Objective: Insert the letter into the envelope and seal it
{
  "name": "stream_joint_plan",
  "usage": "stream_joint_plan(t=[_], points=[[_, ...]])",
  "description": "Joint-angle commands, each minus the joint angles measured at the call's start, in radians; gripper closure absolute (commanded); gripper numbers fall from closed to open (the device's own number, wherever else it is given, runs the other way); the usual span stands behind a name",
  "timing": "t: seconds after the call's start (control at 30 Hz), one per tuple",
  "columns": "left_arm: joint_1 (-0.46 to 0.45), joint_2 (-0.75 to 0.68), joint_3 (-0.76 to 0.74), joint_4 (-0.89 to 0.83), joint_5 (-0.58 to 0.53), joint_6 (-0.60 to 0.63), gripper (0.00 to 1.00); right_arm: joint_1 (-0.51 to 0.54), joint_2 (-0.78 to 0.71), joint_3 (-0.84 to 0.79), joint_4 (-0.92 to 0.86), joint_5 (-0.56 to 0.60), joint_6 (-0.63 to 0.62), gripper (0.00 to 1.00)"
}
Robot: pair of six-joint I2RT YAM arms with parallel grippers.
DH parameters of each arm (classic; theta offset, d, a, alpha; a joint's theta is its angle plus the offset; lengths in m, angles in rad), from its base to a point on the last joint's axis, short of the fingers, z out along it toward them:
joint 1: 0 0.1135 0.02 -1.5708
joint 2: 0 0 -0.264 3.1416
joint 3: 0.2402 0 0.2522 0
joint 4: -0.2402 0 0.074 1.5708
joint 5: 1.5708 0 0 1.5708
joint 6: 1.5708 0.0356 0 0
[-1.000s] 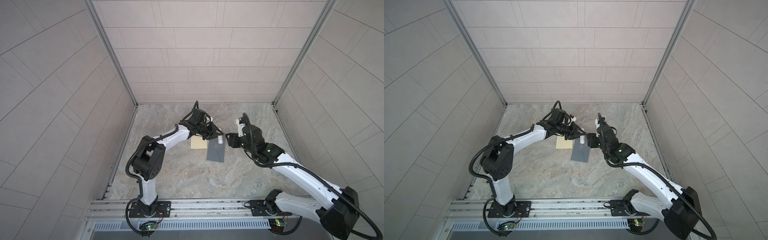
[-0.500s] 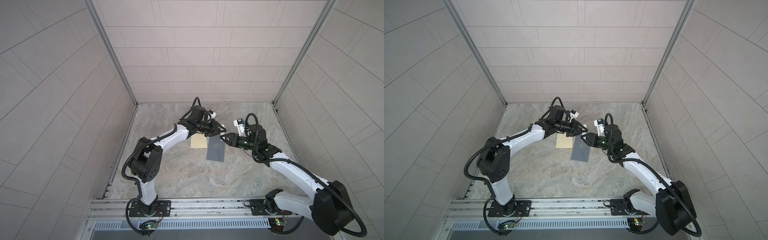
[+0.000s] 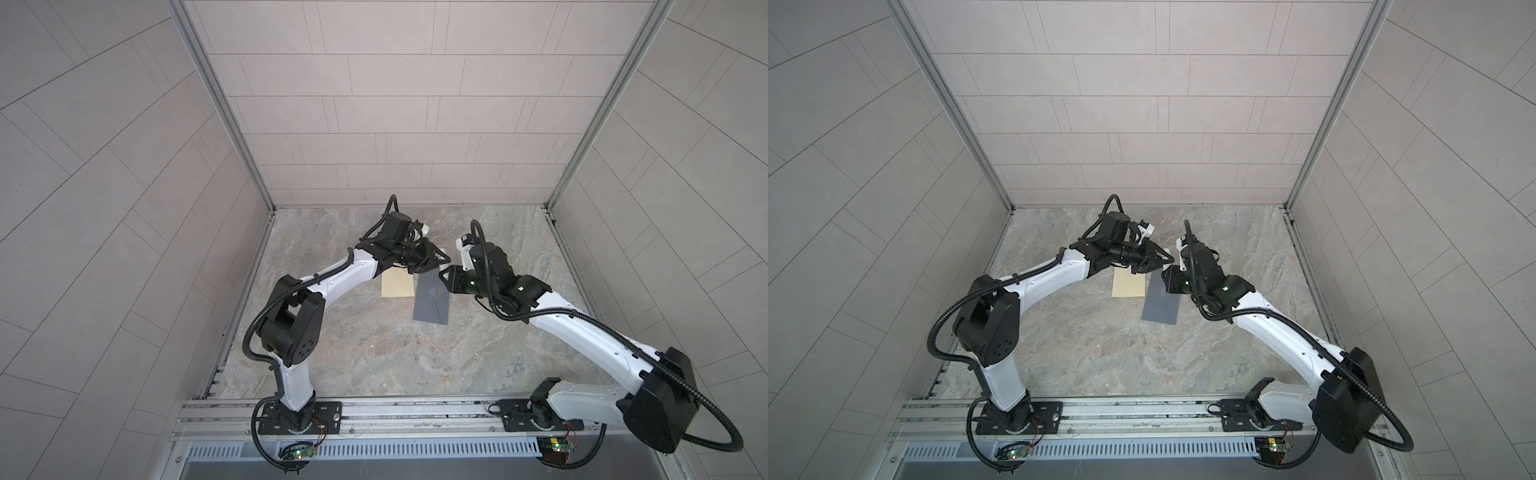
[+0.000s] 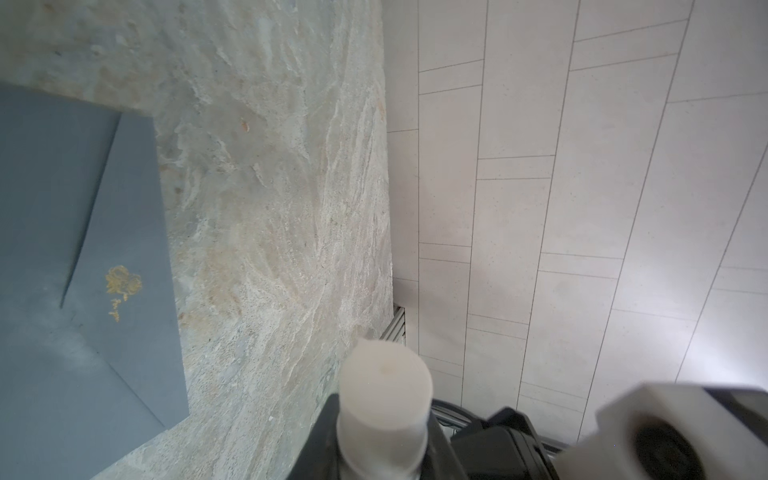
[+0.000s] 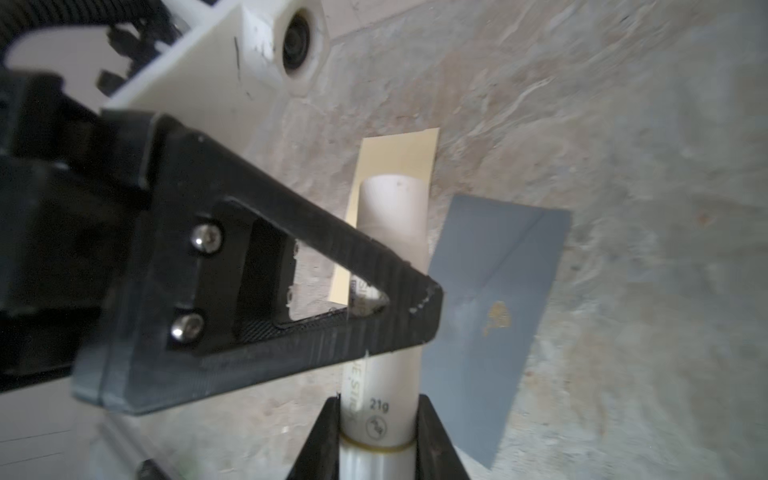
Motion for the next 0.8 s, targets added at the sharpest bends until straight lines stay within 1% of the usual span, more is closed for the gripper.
stream_joint_plan(t=[0.0, 0.1, 0.2, 0.27, 0.3, 0.4, 0.43, 0.5, 0.53, 0.57, 0.6, 0.63, 0.67, 0.7, 0.77], points=[[0.001, 0.005, 0.018, -0.001, -0.031, -0.109, 1.00, 0.136, 0.076, 0.081, -0.251, 0.448, -0.146, 0.97], [0.002, 0.021, 0.016, 0.050, -0.012, -0.157, 1.00, 0.252, 0.175, 0.151, -0.350, 0.700, -0.150, 0.98], [0.004, 0.027, 0.022, 0.062, -0.006, -0.174, 1.00, 0.343, 0.275, 0.218, -0.436, 0.922, -0.140, 0.98], [0.007, 0.027, 0.021, 0.063, -0.004, -0.176, 1.00, 0.378, 0.323, 0.245, -0.472, 1.010, -0.132, 0.98], [0.008, 0.026, 0.021, 0.062, -0.004, -0.175, 1.00, 0.387, 0.337, 0.253, -0.483, 1.033, -0.124, 0.98], [0.013, 0.024, 0.015, 0.061, -0.003, -0.174, 1.00, 0.396, 0.311, 0.227, -0.425, 1.026, -0.131, 0.95], [0.015, 0.023, 0.013, 0.058, -0.003, -0.172, 1.00, 0.396, 0.280, 0.202, -0.384, 1.000, -0.138, 0.90], [0.017, 0.018, 0.008, 0.059, -0.002, -0.161, 1.00, 0.384, 0.189, 0.142, -0.266, 0.886, -0.184, 0.62], [0.018, 0.013, 0.006, 0.056, -0.003, -0.153, 1.00, 0.367, 0.129, 0.102, -0.201, 0.805, -0.195, 0.48], [0.019, 0.009, 0.004, 0.060, 0.000, -0.141, 1.00, 0.340, 0.057, 0.062, -0.141, 0.710, -0.195, 0.40], [0.019, 0.004, 0.004, 0.059, 0.000, -0.129, 1.00, 0.298, 0.001, 0.027, -0.094, 0.599, -0.192, 0.36], [0.021, -0.002, 0.000, 0.061, 0.001, -0.116, 1.00, 0.226, -0.078, -0.020, -0.036, 0.438, -0.170, 0.34], [0.021, -0.009, -0.006, 0.075, 0.005, -0.105, 1.00, 0.152, -0.143, -0.069, 0.019, 0.298, -0.140, 0.34], [0.021, -0.015, -0.014, 0.098, 0.013, -0.102, 1.00, 0.096, -0.189, -0.100, 0.063, 0.197, -0.114, 0.34], [0.021, -0.030, -0.039, 0.184, 0.039, -0.111, 1.00, -0.073, -0.300, -0.212, 0.210, -0.090, -0.027, 0.34]])
